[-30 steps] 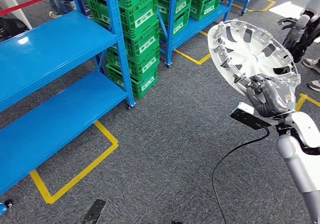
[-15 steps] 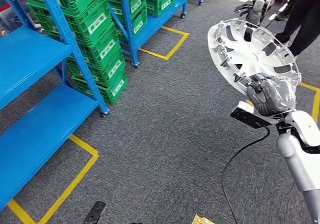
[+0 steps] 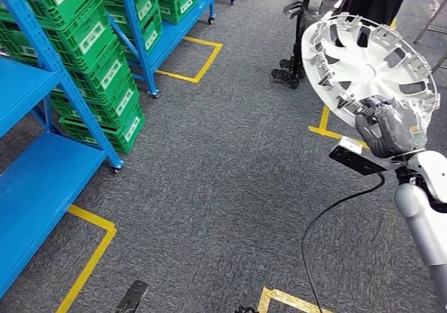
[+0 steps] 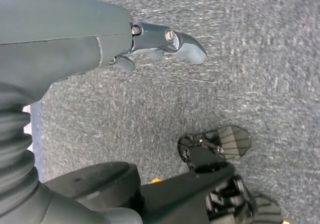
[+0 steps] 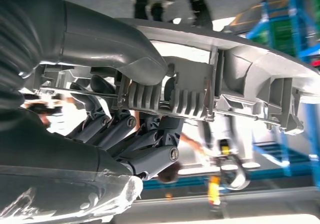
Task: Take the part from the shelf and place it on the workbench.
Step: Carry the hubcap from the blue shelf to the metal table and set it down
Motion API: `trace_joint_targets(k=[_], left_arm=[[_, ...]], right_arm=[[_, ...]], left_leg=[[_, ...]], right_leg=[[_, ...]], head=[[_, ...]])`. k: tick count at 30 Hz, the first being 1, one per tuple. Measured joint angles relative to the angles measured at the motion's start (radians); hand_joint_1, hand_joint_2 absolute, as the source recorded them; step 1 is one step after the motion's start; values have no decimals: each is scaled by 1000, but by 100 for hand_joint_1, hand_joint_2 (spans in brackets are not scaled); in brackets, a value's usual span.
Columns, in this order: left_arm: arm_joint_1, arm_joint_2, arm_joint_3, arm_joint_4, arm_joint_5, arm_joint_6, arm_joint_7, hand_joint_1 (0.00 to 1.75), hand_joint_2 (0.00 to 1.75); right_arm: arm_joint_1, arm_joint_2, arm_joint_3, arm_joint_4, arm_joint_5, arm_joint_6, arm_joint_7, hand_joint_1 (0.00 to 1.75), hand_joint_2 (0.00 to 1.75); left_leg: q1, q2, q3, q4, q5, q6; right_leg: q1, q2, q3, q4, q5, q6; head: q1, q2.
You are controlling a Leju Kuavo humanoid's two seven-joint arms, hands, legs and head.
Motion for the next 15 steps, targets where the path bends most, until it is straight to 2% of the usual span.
trace_joint_targets(k=[2, 3, 4, 6, 7, 8, 10, 11, 12, 13, 14, 15], left_arm=[[0, 0, 0, 0, -1, -1, 0, 0, 175], [0, 1, 0, 0, -1, -1, 0, 0, 175], [0, 1, 0, 0, -2, -2, 0, 0, 175], [0, 1, 0, 0, -3, -4, 0, 0, 175], [0, 0, 0, 0, -3, -5, 0, 0, 175], [0, 0, 0, 0, -4, -6, 0, 0, 175], [1, 0, 0, 0, -5, -7, 0, 0, 175], [2, 0, 0, 0, -6, -8, 0, 0, 175], [4, 0, 0, 0, -6, -9, 0, 0, 175], [5, 0, 0, 0, -7, -9, 0, 0, 175], [5, 0, 0, 0, -7, -9, 0, 0, 175], [6, 0, 0, 0, -7, -9, 0, 0, 175]], right_arm=[[-1, 0, -2, 0, 1, 0, 1, 175, 175], [-1, 0, -2, 0, 1, -2, 2, 175, 175], [-1, 0, -2, 0, 2, -4, 2, 175, 175], [0, -2, -4, 0, 4, -6, 3, 175, 175], [1, -3, -6, 0, 4, -7, 4, 175, 175], [2, -4, -8, 0, 4, -7, 6, 175, 175], [3, -5, -9, 0, 5, -8, 7, 175, 175], [4, -5, -9, 0, 6, -9, 8, 175, 175], [5, -5, -8, 0, 7, -10, 8, 175, 175], [6, -5, -8, 0, 7, -10, 8, 175, 175], [7, -5, -8, 0, 8, -10, 8, 175, 175], [8, -5, -8, 0, 7, -10, 8, 175, 175]], left_leg=[[-5, 22, 8, 2, -9, -9], [-9, 31, 10, 3, -13, -13], [-13, 41, 12, 3, -16, -17], [-15, 61, 15, 0, -19, -23], [-13, 55, 15, 3, -24, -28], [-11, 35, 7, 20, -37, -32], [-7, -20, -43, 119, -90, -37], [-7, -35, -82, 190, -118, -37], [-7, -41, -118, 253, -138, -37], [-7, -43, -141, 286, -138, -36], [-7, -45, -147, 283, -118, -34], [-7, -51, -133, 242, -83, -31]], right_leg=[[4, -44, 78, -136, 48, -3], [7, -59, 102, -179, 58, -7], [11, -65, 111, -199, 59, -11], [14, -41, 108, -203, 59, -24], [13, -28, 107, -205, 61, -30], [11, -17, 106, -207, 63, -37], [7, 6, 106, -210, 66, -48], [6, 19, 106, -211, 67, -52], [6, 32, 105, -211, 67, -53], [6, 47, 105, -211, 67, -54], [5, 62, 105, -211, 68, -53], [5, 78, 105, -211, 69, -53]], head=[[0, 0], [-1, 0], [-2, 0], [-4, 0], [-4, 0], [-5, 0], [-10, 0], [-12, 0], [-13, 0], [-14, 0], [-14, 0], [-14, 0]])
